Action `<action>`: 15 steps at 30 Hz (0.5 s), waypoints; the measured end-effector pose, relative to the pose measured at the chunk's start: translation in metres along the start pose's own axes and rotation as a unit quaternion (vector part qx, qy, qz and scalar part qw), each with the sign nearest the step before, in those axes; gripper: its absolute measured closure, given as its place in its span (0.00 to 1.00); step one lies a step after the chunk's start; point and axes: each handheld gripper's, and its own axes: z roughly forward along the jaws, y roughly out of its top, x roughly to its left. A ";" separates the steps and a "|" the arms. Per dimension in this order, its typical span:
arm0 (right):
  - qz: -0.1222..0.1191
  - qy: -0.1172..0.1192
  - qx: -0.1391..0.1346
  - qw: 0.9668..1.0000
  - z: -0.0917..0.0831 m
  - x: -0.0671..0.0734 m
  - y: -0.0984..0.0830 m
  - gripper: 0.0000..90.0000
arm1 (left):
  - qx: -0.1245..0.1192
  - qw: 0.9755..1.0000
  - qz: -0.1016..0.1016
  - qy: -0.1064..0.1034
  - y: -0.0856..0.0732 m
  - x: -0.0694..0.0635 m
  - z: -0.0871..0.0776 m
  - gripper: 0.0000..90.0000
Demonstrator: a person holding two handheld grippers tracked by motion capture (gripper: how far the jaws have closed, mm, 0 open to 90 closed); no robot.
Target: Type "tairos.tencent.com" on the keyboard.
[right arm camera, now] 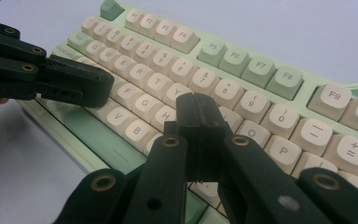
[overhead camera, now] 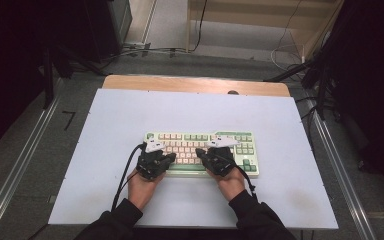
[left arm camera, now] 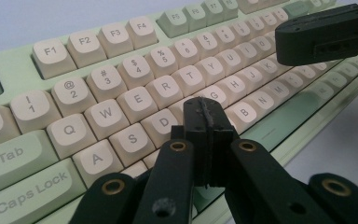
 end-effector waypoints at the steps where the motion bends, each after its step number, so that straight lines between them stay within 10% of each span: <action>1: 0.000 0.000 0.000 1.000 0.000 0.000 0.000 0.97 | 0.000 1.000 0.000 0.000 0.000 0.000 0.000 1.00; 15: 0.000 -0.001 -0.001 1.000 -0.001 0.000 0.000 0.97 | -0.003 1.000 0.000 -0.002 0.000 -0.001 0.000 1.00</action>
